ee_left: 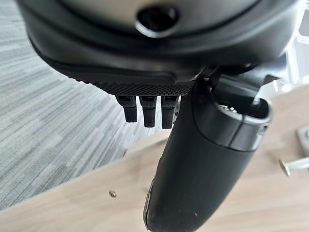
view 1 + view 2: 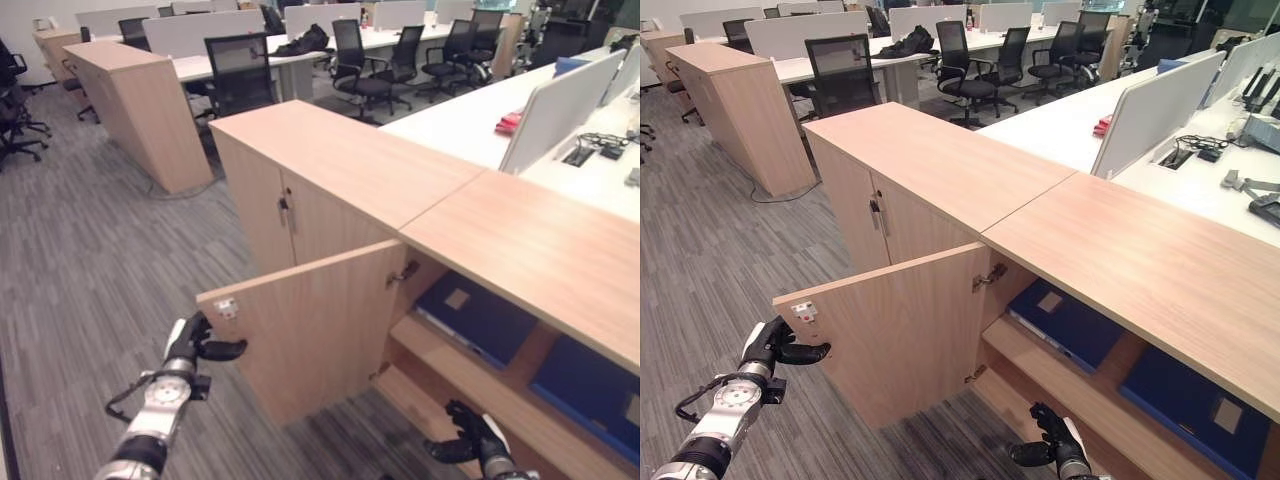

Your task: Put the empty folder in the office cabinet

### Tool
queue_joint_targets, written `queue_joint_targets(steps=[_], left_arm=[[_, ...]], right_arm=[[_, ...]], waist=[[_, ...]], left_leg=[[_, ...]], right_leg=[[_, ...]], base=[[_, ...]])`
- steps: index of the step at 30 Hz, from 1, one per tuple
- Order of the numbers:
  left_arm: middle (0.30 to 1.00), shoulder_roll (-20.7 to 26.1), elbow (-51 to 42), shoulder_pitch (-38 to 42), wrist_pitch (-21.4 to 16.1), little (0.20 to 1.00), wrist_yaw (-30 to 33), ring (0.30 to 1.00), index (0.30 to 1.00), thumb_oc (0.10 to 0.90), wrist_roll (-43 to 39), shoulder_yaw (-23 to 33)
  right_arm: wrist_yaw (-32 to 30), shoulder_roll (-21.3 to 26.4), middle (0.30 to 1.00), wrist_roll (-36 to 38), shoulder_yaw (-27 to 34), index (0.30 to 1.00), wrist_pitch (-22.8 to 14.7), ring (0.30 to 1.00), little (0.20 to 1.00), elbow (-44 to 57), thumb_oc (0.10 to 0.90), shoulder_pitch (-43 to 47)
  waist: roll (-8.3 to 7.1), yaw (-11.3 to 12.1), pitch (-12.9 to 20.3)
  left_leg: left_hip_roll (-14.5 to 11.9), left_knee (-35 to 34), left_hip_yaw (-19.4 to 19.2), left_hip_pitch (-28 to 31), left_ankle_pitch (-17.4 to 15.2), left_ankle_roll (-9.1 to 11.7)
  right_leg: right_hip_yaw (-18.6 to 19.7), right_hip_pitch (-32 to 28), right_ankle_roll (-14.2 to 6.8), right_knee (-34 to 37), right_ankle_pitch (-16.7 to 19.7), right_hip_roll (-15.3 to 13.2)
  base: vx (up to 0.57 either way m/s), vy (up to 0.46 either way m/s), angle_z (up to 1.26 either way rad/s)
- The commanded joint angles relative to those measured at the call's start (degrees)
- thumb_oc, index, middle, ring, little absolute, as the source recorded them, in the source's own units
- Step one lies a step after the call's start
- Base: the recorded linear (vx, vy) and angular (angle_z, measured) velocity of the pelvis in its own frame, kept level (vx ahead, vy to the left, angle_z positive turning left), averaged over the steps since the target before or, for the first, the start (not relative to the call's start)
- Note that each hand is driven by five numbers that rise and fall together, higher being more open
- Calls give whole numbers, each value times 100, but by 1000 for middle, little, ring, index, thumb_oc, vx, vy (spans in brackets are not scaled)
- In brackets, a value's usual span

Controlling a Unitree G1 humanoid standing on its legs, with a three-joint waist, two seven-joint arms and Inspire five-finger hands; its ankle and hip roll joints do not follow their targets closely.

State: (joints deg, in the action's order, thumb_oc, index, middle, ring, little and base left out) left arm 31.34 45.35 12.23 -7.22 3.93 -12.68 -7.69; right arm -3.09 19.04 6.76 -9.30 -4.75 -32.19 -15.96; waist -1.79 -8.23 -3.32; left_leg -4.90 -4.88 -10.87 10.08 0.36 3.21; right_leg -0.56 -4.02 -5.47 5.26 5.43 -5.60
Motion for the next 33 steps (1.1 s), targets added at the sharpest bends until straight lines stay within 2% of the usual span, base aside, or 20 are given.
queue_joint_targets(steps=[1,5,7,10,11,14,18,20,21,22,24,25,26,28,30,31,32,33], left_arm=[[900,336,223,1410,-424,900,16,900,900,800,133,-125],[900,220,-105,1365,-416,900,-28,900,900,800,159,-250],[900,40,-861,1038,-414,900,-206,900,900,800,233,-436],[900,-110,-1529,538,-406,900,-557,900,900,800,284,-618],[900,-108,-1547,522,-396,900,-560,900,900,800,286,-613],[900,-52,-2257,-437,-334,900,-1213,900,900,800,727,-823],[900,20,-2492,-756,-286,900,-1455,900,900,800,839,-918],[900,108,-2707,-957,-264,900,-1658,900,900,800,826,-1015],[900,241,-2967,-1146,-289,900,-1819,900,900,800,712,-1109],[900,245,-2971,-1142,-288,900,-1824,900,900,800,707,-1099],[900,241,-3055,-1198,-282,900,-1811,900,900,800,543,-1094],[900,279,-3144,-1199,-295,900,-1784,900,900,800,480,-1088],[900,346,-3293,-1232,-298,900,-1783,900,900,800,462,-1097],[900,390,-3489,-1348,-277,900,-1803,900,900,800,337,-1105],[900,368,-3697,-1509,-268,900,-1807,900,900,800,185,-1014],[900,339,-3782,-1604,-243,900,-1822,900,900,800,140,-944],[900,317,-3843,-1634,-259,900,-1821,900,900,800,139,-917],[900,286,-3982,-1723,-282,900,-1821,900,900,800,97,-856]], right_arm=[[-3,376,900,-175,51,900,-329,900,900,246,800,388],[-22,355,900,-177,95,900,-305,900,900,206,800,392],[-42,298,900,-156,187,900,-267,900,900,210,800,401],[-39,227,900,-145,312,900,-221,900,900,129,800,447],[-39,228,900,-145,311,900,-221,900,900,129,800,442],[-8,171,900,-163,614,900,-176,900,900,177,800,426],[-41,156,900,-136,741,900,-163,900,900,192,800,442],[-161,164,900,-48,903,900,-168,900,900,130,800,676],[-394,200,900,90,1001,900,-200,900,900,-12,800,1222],[-398,199,900,94,996,900,-202,900,900,-25,800,1242],[-531,159,900,211,961,900,-227,900,900,-88,800,1586],[-575,152,900,259,956,900,-240,900,900,-77,800,1703],[-612,170,900,290,954,900,-252,900,900,-90,800,1794],[-722,207,900,280,855,900,-294,900,900,-97,800,2021],[-751,187,900,262,736,900,-325,900,900,-126,800,2216],[-744,170,900,226,669,900,-307,900,900,-128,800,2264],[-728,153,900,199,638,900,-290,900,900,-164,800,2268],[-726,138,900,184,622,900,-279,900,900,-171,800,2249]], waist=[[170,-75,103],[139,-50,75],[126,18,46],[122,87,24],[122,86,29],[159,159,-28],[174,164,-63],[196,177,-180],[203,180,-415],[200,201,-407],[220,219,-554],[256,277,-610],[310,387,-640],[391,623,-599],[392,836,-508],[381,894,-472],[375,934,-420],[362,950,-410]], left_leg=[[-108,22,-136,144,-384,110],[-92,25,-87,124,-394,94],[-49,30,-4,97,-416,58],[2,34,69,85,-454,12],[4,34,69,87,-455,10],[101,51,134,102,-523,-80],[142,59,146,78,-539,-115],[204,73,141,-1,-543,-161],[259,142,-78,-271,-514,-210],[261,157,-104,-294,-522,-213],[177,297,-279,-578,-467,-210],[99,378,-353,-727,-428,-208],[26,463,-485,-861,-399,-215],[-112,585,-842,-1019,-342,-200],[-190,661,-1306,-1082,-269,-246],[-191,686,-1473,-1080,-261,-268],[-150,666,-1440,-1017,-380,-249],[-162,689,-1703,-996,-287,-282]], right_leg=[[-270,-13,-509,-437,-533,-263],[-299,-13,-519,-444,-524,-294],[-343,-22,-522,-469,-530,-338],[-377,-35,-525,-520,-550,-387],[-377,-35,-526,-522,-553,-389],[-379,-38,-547,-630,-567,-478],[-355,4,-564,-679,-565,-511],[-295,149,-603,-696,-486,-549],[-121,496,-756,-628,-176,-635],[-92,526,-761,-625,-161,-634],[83,904,-843,-712,122,-692],[-43,1033,-823,-834,71,-715],[-409,1058,-764,-1025,-89,-777],[-1466,857,-572,-1376,-519,-997],[-2215,647,-451,-1776,-716,-1145],[-2318,584,-436,-1837,-785,-1142],[-2285,481,-489,-1795,-915,-1107],[-2369,428,-420,-1597,-818,-1097]], base=[[0,0,0],[-3,9,0],[-10,42,4],[4,36,12],[8,61,19],[11,84,8],[-21,65,3],[-210,63,-3],[-279,27,-3],[-372,-9,-15],[-225,-86,-89],[-285,-70,-118],[-294,-8,-76],[-261,24,-70],[-148,2,-109],[0,-20,-91],[-26,-64,-109],[61,-90,-86]])
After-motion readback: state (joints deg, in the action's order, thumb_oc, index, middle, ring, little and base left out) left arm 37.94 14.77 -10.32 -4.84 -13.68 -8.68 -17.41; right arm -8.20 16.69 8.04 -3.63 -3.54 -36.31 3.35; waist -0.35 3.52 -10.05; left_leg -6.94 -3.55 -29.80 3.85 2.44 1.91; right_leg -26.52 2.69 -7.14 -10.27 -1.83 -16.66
